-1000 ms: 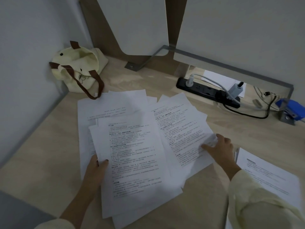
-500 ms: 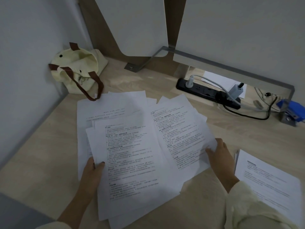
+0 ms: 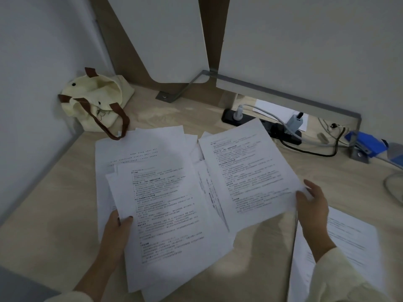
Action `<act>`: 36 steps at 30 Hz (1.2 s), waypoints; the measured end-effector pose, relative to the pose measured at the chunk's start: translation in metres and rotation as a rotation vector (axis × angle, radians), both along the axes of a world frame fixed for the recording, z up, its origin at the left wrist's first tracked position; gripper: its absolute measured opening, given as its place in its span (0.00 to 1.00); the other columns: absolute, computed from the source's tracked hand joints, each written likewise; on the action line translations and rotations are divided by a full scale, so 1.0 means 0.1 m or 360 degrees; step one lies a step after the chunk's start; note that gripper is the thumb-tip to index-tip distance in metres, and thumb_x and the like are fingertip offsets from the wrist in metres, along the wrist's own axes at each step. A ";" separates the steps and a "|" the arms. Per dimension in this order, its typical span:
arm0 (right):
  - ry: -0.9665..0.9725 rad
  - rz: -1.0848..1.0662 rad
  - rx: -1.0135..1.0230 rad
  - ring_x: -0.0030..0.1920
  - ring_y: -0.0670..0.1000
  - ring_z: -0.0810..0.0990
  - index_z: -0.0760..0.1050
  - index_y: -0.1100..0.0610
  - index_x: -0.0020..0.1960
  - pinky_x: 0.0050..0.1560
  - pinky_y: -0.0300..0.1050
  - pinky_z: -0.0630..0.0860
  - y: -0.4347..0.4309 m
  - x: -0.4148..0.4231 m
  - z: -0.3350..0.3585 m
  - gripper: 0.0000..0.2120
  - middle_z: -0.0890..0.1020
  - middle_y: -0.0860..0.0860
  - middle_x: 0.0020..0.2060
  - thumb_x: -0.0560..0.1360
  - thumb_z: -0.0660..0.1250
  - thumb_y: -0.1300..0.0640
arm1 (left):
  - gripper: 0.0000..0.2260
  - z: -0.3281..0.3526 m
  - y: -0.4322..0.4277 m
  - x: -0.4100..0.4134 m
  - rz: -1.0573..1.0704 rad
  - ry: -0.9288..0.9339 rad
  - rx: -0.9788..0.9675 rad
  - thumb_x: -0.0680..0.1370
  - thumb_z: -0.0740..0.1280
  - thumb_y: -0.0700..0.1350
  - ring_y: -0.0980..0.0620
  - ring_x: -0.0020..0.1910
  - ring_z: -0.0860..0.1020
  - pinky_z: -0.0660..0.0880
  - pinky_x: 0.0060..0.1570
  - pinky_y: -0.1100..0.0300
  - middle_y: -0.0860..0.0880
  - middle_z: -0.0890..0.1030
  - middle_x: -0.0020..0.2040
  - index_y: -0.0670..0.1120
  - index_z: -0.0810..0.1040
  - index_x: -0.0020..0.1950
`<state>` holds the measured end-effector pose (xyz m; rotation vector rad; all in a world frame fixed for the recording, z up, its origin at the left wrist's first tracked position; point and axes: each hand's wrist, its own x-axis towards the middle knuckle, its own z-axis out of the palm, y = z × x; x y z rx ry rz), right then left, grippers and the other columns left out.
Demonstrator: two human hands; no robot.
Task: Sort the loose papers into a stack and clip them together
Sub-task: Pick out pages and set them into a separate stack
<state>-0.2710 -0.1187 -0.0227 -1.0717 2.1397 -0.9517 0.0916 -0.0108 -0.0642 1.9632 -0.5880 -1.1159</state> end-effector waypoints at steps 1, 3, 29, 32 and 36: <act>0.0045 0.0030 -0.0031 0.56 0.59 0.75 0.67 0.59 0.68 0.53 0.46 0.68 0.02 -0.02 0.06 0.19 0.76 0.61 0.60 0.77 0.59 0.63 | 0.14 0.00 -0.01 0.01 0.0008 0.0005 0.0007 0.78 0.57 0.35 0.47 0.51 0.73 0.68 0.51 0.54 0.44 0.76 0.55 0.41 0.71 0.63; 0.0105 0.0038 -0.0096 0.53 0.58 0.76 0.67 0.58 0.67 0.52 0.46 0.69 0.04 -0.04 0.20 0.18 0.76 0.61 0.59 0.77 0.58 0.63 | 0.15 -0.01 -0.03 0.01 0.0004 0.0024 0.0012 0.78 0.58 0.36 0.45 0.53 0.74 0.69 0.51 0.53 0.42 0.76 0.58 0.40 0.70 0.65; -0.1126 -0.0077 0.0373 0.41 0.58 0.79 0.71 0.68 0.57 0.31 0.41 0.81 0.77 0.56 -0.05 0.11 0.79 0.64 0.46 0.75 0.61 0.68 | 0.13 0.11 -0.17 -0.23 -0.0023 0.0671 -0.0092 0.78 0.60 0.39 0.42 0.56 0.77 0.74 0.53 0.50 0.43 0.79 0.57 0.44 0.73 0.63; -0.1153 0.0076 0.0623 0.40 0.58 0.78 0.71 0.69 0.54 0.27 0.39 0.79 0.87 0.70 -0.15 0.10 0.78 0.61 0.45 0.73 0.60 0.72 | 0.09 0.15 -0.23 -0.29 0.0064 0.0830 -0.0140 0.79 0.59 0.45 0.47 0.49 0.78 0.75 0.52 0.51 0.47 0.80 0.51 0.46 0.75 0.57; -0.1108 0.0359 0.0912 0.30 0.49 0.80 0.72 0.66 0.59 0.27 0.38 0.78 0.93 0.77 -0.23 0.15 0.79 0.58 0.40 0.73 0.59 0.73 | 0.24 0.08 -0.26 -0.27 0.0142 0.0824 -0.0133 0.74 0.64 0.52 0.45 0.59 0.76 0.69 0.65 0.44 0.44 0.78 0.62 0.45 0.71 0.68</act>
